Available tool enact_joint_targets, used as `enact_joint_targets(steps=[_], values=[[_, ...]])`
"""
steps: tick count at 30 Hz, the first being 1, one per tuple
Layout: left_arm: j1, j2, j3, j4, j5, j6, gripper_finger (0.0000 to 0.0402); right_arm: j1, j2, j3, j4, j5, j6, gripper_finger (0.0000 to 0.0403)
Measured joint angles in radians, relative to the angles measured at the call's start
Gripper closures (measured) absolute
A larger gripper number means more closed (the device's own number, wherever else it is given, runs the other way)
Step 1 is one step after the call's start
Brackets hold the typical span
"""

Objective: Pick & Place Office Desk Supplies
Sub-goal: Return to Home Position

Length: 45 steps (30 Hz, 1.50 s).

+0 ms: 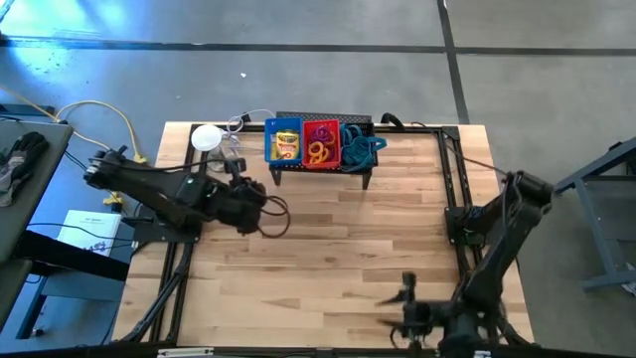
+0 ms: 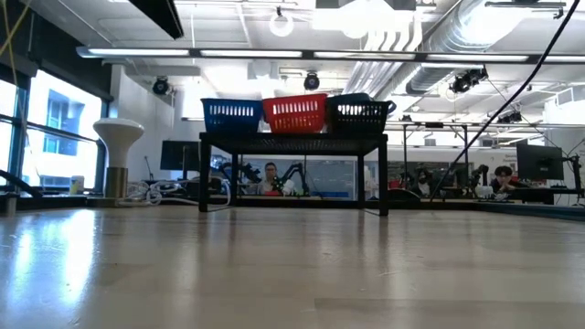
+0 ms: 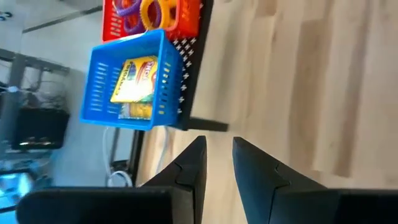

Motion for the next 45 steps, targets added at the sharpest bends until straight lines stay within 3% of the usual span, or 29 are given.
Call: enact_joint_targets(steps=[7, 15, 19, 22, 25, 33, 39, 45], values=[[-0.043, -0.048, 0.000, -0.003, 0.152, -0.052, 0.0337, -0.030, -0.239, 0.000, -0.382, 0.163, -0.076, 0.0251], [-0.040, -0.142, -0.043, -0.045, 0.100, -0.056, 0.0338, -0.082, -0.505, 0.000, -0.936, 0.117, 0.236, 0.0281], [-0.040, -0.271, -0.121, -0.004, 0.086, -0.061, 0.0341, -0.107, -0.604, -0.052, -1.017, 0.126, 0.280, 0.0325], [-0.040, -0.407, -0.231, 0.094, 0.038, -0.068, 0.0355, -0.143, -0.727, -0.141, -0.947, 0.130, 0.228, 0.0369], [-0.036, -0.541, -0.360, 0.253, -0.005, -0.088, 0.0378, -0.199, -0.849, -0.245, -0.762, 0.107, 0.162, 0.0396], [-0.004, -0.735, -0.627, 0.524, 0.036, -0.114, 0.0401, -0.399, -1.097, -0.563, -0.123, -0.267, -0.241, 0.0400], [-0.013, -0.809, -0.801, 0.731, 0.071, -0.058, 0.0401, -0.552, -1.141, -0.783, 0.196, -0.512, -0.371, 0.0400], [-0.055, -0.877, -0.950, 0.924, 0.104, 0.033, 0.0401, -0.651, -1.149, -0.970, 0.351, -0.593, -0.316, 0.0400]])
